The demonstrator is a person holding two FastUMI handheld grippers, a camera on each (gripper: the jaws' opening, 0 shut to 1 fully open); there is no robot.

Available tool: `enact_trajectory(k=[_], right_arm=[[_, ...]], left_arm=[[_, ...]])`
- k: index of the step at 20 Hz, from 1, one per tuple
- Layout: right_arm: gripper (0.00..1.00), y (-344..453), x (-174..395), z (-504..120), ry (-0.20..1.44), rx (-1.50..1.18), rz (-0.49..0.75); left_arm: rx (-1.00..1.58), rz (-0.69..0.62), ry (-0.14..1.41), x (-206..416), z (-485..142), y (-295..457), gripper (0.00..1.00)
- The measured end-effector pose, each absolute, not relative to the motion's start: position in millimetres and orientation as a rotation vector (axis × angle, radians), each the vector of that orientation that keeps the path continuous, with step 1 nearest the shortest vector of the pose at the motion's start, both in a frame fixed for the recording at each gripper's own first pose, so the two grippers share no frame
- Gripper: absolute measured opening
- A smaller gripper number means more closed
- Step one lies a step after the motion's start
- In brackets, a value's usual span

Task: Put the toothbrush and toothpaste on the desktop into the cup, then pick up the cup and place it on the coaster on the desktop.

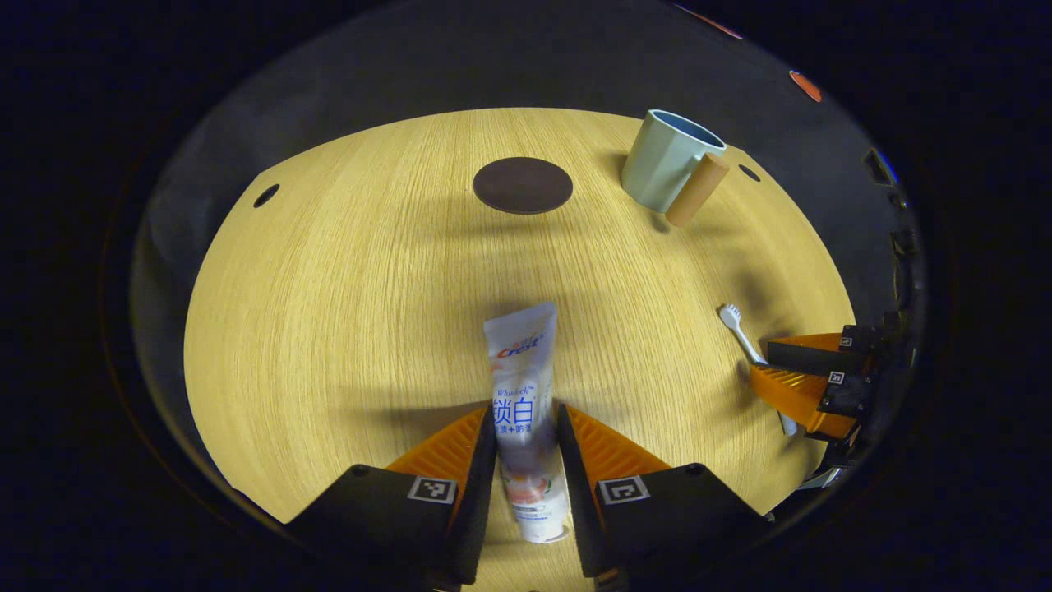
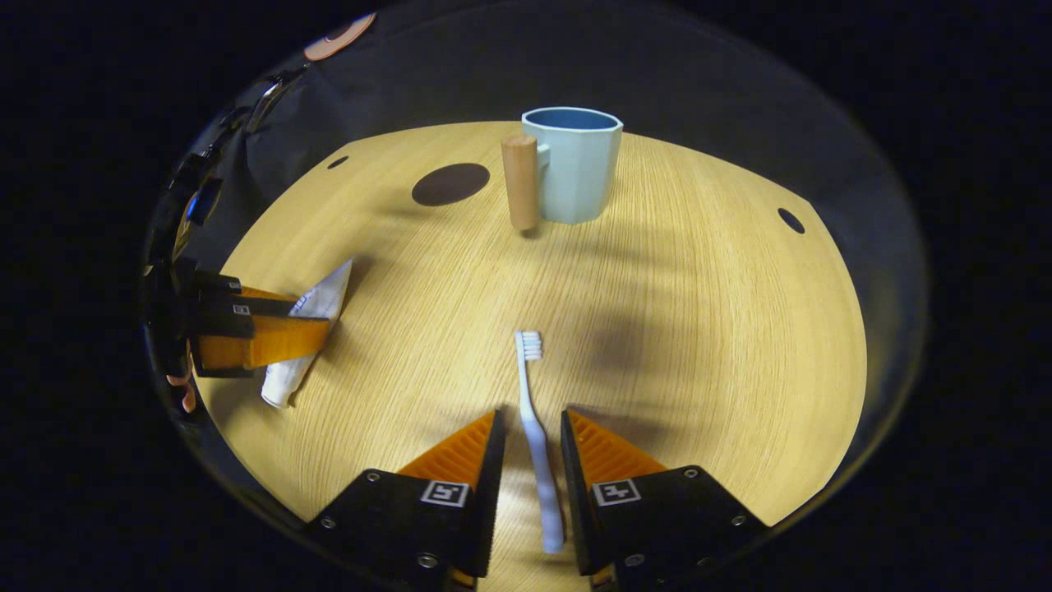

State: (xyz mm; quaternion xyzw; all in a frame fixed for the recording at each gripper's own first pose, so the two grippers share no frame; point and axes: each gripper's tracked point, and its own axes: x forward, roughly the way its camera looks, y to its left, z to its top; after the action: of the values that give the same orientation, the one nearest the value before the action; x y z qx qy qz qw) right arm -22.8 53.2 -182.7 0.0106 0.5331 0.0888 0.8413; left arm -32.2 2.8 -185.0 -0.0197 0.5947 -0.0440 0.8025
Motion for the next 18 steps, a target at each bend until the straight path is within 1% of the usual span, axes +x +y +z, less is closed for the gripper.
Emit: enact_trajectory(k=[1, 2, 3, 4, 5, 6, 8, 11, 18], right_arm=[[0.35, 53.6, -26.9, -183.7, 1.142, 0.017, 0.186], [0.26, 53.4, -23.8, -183.3, 1.133, 0.000, 0.190], [0.23, 51.0, -24.7, -182.6, 1.137, -0.014, 0.191], [0.16, 50.9, -24.1, -184.1, 1.137, -0.015, 0.197], [0.12, 51.2, -22.1, -182.5, 1.130, -0.005, 0.197], [0.09, 56.8, -22.2, -183.7, 1.131, 0.016, 0.198], [0.07, 63.3, -20.9, -180.7, 1.123, 0.058, 0.219], [0.07, 65.2, -11.3, -172.4, 1.063, 0.060, 0.231], [0.07, 67.2, 14.0, -147.9, 0.875, 0.070, 0.237]], left_arm=[[-0.056, -0.084, 1.276, -32.6, -184.9, 1.5, 0.48], [-0.059, -0.083, 1.276, -30.5, -185.0, 0.1, 0.37], [-0.068, -0.088, 1.270, -30.2, -185.4, -1.9, 0.26], [-0.075, -0.087, 1.268, -30.2, -187.2, -4.2, 0.25], [-0.084, -0.091, 1.263, -29.4, -187.2, -5.1, 0.24], [-0.096, -0.087, 1.267, -32.9, -184.4, -4.1, 0.19], [-0.098, -0.093, 1.270, -33.9, -179.1, -3.2, 0.18], [-0.106, -0.079, 1.255, -33.5, -178.0, 2.0, 0.18], [-0.127, -0.088, 1.138, -27.9, -153.9, -2.6, 0.18]])
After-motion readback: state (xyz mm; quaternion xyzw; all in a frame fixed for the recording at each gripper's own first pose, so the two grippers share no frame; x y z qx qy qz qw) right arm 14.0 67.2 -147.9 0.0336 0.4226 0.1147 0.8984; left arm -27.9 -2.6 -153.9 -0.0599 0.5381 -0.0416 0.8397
